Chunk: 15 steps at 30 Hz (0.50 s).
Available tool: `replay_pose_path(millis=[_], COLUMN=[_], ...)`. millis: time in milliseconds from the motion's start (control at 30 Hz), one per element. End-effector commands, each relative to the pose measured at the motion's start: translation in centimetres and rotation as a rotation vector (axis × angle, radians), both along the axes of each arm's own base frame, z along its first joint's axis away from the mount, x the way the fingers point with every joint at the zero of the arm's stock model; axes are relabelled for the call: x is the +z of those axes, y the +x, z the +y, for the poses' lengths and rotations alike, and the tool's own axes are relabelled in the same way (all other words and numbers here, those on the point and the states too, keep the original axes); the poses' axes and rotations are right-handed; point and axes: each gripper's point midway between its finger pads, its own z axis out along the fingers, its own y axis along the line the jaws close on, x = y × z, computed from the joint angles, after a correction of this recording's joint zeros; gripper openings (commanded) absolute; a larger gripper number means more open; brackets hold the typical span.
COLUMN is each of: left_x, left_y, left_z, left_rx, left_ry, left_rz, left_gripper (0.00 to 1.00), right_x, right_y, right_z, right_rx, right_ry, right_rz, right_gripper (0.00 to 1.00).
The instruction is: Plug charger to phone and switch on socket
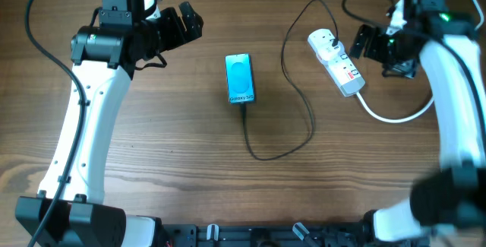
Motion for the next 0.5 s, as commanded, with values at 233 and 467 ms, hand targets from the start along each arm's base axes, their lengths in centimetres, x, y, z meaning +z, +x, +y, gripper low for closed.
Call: replay_pose_path(millis=[233,467], left_x=[-0.5,-0.5], left_y=[0.1,0.1], left_z=[0.0,0.0], left_rx=[0.009,0.009], left_ry=[0.001,0.001], left_rz=[0.011,0.011], left_gripper=[1.00,1.00], right_x=[6.6,6.3], right_y=[-16.5,-16.5], right_z=[4.4,3.8], right_rx=[0.141,0.131], right_ry=[0.043,0.008], right_rz=[-0.252,-0.238], right_gripper=[1.00,1.00])
